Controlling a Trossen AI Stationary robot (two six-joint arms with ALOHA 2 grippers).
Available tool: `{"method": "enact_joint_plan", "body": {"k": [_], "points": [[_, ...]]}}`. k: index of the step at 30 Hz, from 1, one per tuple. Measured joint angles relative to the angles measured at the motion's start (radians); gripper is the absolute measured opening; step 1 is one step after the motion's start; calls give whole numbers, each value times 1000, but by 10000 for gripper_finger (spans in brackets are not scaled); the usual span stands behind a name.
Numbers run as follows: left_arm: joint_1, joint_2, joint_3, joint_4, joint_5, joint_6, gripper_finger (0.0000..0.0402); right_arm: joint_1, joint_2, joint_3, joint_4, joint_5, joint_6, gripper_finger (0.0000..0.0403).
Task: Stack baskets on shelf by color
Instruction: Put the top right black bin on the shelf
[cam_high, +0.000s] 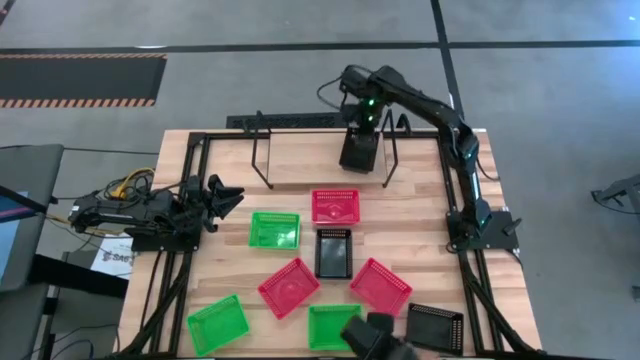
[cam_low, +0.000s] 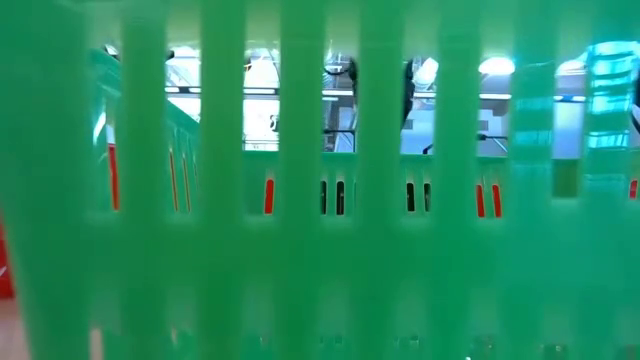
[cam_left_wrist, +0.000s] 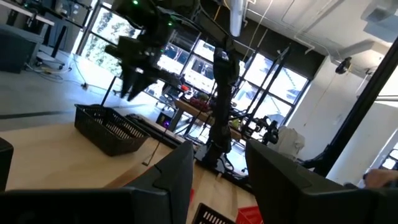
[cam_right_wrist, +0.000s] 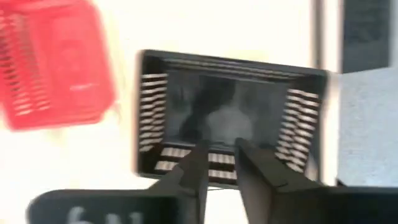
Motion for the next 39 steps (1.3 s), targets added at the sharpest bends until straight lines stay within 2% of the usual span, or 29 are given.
{"method": "enact_joint_plan", "body": {"k": [3,7,15,24,34,39], "points": [[0,0,0,0,3,-3,135,43,0,0,-33,0,4,17],[0,0,0,0,11,-26,135,76,7,-28,-67,4,75,5],[0,0,0,2,56,-29,135,112,8,-190,-51,138,121,2],[0,0,0,2,58,-29,135,129,9,-270,18,138,146,1],[0,0,0,2,57,-29,135,154,4,-275,-83,137,153,1],[0,0,0,1,55,-28,135,156,-14,-274,-80,137,168,1]]}}
